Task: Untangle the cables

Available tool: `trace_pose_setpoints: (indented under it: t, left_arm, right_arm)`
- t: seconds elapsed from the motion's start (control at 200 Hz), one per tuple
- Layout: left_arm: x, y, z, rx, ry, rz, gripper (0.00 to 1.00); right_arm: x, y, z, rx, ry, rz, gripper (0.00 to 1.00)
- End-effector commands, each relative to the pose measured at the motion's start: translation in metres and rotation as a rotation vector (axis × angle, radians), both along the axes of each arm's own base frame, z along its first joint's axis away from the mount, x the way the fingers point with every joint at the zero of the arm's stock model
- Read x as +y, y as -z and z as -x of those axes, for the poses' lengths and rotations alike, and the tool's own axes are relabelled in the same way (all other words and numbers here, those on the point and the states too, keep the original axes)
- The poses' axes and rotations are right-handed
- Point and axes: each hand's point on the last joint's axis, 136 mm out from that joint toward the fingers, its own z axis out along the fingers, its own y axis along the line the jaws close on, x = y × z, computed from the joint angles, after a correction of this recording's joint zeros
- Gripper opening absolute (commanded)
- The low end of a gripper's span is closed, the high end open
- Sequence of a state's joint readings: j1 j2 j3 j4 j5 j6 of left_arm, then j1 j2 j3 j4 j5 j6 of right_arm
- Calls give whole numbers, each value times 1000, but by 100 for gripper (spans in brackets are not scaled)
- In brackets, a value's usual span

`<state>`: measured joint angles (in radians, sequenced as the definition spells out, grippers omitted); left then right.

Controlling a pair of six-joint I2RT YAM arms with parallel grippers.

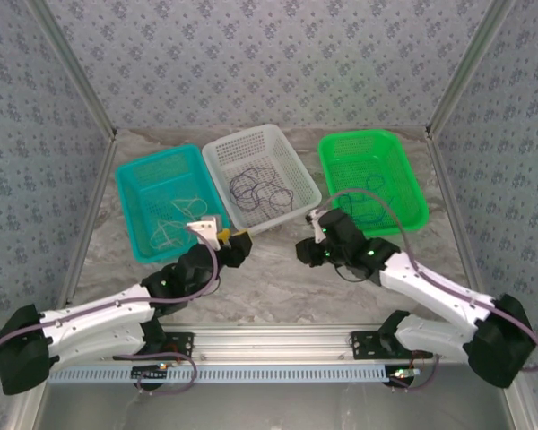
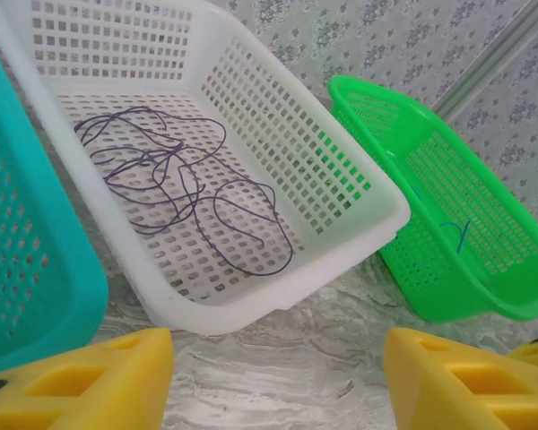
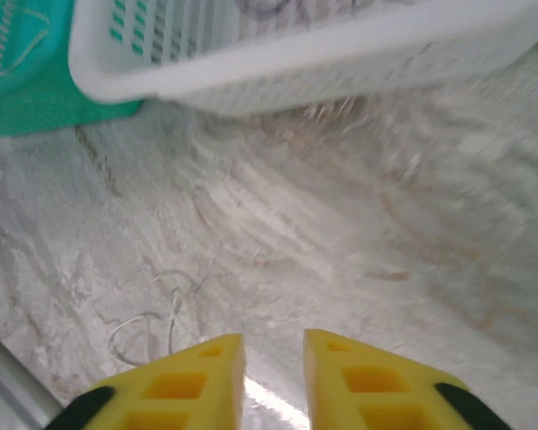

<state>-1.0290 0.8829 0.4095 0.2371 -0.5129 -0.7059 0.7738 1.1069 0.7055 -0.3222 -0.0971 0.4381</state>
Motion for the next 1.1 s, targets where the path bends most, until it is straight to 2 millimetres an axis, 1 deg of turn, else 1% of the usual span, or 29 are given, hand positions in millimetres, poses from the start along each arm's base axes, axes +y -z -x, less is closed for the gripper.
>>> trace_pose_setpoints:
  t: [0.0,0.105,0.19,0.25,0.355,0.5,0.58,0.675,0.71,0.765,0.819,0.874,0.969,1.094]
  left_arm:
    - [14,13,3,34,-36,-24,67]
    - [22,13,5,28,-49,-17,72]
    - [29,11,7,18,-60,-13,76]
    - [33,11,8,18,-65,-11,77]
    - [39,14,12,25,-68,-4,78]
    - [46,20,15,34,-78,14,79]
    - [49,20,16,32,-83,23,79]
    - [52,18,17,27,-90,27,80]
    - [53,18,17,26,-92,27,80]
    - [54,17,18,26,-91,27,80]
    - [55,17,18,27,-91,27,80]
    - [56,18,19,30,-92,24,81]
    - [57,21,20,33,-91,21,81]
    - [58,22,20,30,-92,16,83]
  right_arm:
    - [23,13,12,8,-96,49,39]
    - [41,31,22,9,-192,97,49]
    - [53,43,27,23,-252,108,53]
    - [59,49,29,21,-279,124,54]
    - [70,55,32,19,-319,130,54]
    - [78,63,31,25,-346,150,54]
    - [84,68,28,28,-360,158,51]
    - [91,77,26,48,-382,175,43]
    - [93,79,26,53,-389,178,37]
    - [95,81,24,49,-387,174,24]
    - [97,75,22,35,-380,156,11]
    - [98,65,22,10,-372,138,0]
    - [95,40,24,-46,-363,102,0]
    - [94,-14,34,-162,-387,1,0]
